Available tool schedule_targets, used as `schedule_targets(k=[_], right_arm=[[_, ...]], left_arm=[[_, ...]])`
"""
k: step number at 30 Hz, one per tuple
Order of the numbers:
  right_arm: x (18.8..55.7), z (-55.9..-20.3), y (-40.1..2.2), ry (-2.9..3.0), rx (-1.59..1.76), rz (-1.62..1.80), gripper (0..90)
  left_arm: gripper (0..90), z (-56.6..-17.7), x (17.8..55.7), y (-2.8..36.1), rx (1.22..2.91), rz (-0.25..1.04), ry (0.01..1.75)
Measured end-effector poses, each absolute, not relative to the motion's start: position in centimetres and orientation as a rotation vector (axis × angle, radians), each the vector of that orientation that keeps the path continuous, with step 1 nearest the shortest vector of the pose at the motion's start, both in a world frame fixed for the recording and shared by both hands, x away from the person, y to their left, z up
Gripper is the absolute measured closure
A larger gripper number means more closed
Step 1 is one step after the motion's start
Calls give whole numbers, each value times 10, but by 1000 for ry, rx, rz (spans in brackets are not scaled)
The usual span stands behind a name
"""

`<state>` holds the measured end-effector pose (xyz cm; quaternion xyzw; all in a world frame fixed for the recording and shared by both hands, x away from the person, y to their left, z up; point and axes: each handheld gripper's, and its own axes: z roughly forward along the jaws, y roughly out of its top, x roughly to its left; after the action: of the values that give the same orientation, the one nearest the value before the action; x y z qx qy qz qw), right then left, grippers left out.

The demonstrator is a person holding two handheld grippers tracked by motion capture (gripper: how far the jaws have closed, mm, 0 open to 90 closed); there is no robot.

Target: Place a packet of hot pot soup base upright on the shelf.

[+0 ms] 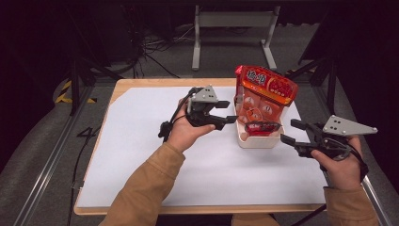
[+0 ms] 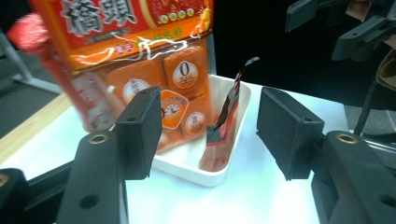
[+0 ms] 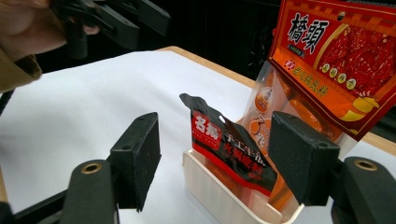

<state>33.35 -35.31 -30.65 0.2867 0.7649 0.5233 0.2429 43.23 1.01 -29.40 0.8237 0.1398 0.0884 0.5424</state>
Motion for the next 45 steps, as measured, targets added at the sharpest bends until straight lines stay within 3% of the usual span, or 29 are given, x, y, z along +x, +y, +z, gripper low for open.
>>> schedule_targets(k=[19,34,45], right_arm=[[340,-314,-354,2098,816,1412,335],[342,-321,-358,2090,830,1401,308],[349,-335,-362,2095,854,1404,308]], left_arm=[[361,-298,401,86,1942,308,455],[324,-334,381,139,1882,315,555],[304,-367,377,155,1891,334,615]])
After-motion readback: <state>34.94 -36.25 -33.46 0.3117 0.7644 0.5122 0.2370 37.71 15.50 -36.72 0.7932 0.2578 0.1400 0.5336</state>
